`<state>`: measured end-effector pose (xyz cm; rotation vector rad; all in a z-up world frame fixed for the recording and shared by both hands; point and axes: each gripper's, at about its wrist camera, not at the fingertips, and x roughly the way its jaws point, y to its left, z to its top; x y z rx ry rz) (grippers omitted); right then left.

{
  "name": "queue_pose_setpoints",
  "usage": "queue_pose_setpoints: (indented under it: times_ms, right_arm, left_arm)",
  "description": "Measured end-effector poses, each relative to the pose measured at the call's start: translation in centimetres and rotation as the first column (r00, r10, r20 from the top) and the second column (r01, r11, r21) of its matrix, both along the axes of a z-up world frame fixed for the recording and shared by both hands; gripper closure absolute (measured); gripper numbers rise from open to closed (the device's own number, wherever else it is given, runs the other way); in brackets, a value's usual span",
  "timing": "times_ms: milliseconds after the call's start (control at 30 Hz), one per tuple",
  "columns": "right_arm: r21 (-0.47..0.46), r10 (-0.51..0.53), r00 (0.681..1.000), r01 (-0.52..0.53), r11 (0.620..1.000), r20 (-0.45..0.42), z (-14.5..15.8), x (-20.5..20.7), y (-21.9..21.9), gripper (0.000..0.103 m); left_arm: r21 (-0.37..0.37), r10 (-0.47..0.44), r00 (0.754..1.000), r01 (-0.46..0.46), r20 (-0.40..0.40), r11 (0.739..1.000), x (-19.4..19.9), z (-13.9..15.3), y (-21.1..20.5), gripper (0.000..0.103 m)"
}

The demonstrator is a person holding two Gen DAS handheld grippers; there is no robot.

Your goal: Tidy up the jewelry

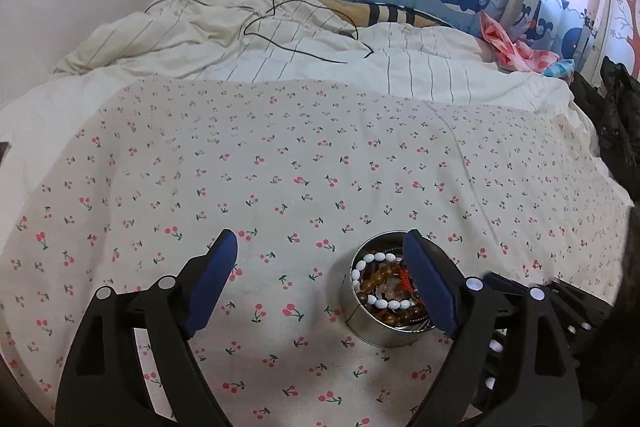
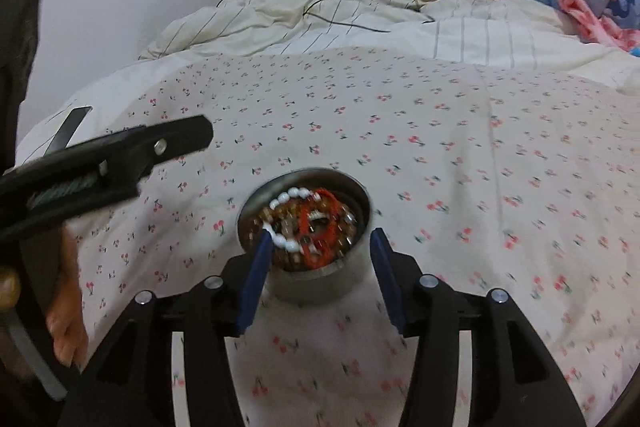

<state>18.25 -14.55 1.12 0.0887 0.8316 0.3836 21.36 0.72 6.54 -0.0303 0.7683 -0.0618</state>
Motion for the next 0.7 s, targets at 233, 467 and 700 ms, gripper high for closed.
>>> queue_pose_setpoints:
  times_ms: [233,467,700]
  right_arm:
    - [-0.036,-0.05,0.999,0.051,0.998,0.021,0.0,-4.8,-2.2,0.041]
    - [-0.06,-0.102,0.993,0.105,0.993,0.054,-0.2,-6.0,-2.8,0.033]
    - [-0.107,-0.142,0.981,0.156,0.982,0.133,0.6,-6.7,-2.5,0.022]
  left_arm:
    - [0.03,-0.013,0.999,0.012,0.034,0.999,-0.8,0.4,-0.7,0.018]
    - [0.047,-0.013,0.998,0.01,0.057,0.999,-1.6,0.1,-1.4,0.014]
    - [0.075,-0.014,0.996,0.008,0.082,0.997,-2.6,-0.2,-2.0,0.01]
